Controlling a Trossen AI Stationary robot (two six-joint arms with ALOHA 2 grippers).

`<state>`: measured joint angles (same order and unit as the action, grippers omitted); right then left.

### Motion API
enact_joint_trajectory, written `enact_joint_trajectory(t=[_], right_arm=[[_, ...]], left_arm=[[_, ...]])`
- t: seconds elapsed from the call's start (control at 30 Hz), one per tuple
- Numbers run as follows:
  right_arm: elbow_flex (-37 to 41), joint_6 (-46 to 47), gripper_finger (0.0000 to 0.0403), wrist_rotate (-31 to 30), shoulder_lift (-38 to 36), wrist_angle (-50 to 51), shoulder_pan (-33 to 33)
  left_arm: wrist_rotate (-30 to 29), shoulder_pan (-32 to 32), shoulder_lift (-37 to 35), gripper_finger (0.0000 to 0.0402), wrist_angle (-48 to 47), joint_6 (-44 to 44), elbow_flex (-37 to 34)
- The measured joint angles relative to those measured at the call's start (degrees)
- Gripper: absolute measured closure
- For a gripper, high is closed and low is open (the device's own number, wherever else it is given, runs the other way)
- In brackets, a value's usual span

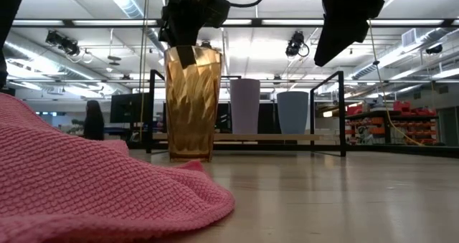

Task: Stack small to large cups/mugs on shelf
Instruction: Put the light brown cup on the shelf

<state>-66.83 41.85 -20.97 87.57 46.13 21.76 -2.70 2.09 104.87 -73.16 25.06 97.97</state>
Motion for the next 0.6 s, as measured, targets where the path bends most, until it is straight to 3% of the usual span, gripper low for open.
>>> enact_joint_trajectory(t=[0.4,0.6], right_arm=[[0.0,-0.3,0.0331,0.0,0.0,-1.1,-0.5],[0.0,-0.6,0.0331,0.0,0.0,-2.4,-1.5]], left_arm=[[-0.2,0.0,-5.6,0.0280,-1.5,0.2,0.0],[-6.6,-2.1,-9.5,0.0276,-6.5,2.4,0.0]])
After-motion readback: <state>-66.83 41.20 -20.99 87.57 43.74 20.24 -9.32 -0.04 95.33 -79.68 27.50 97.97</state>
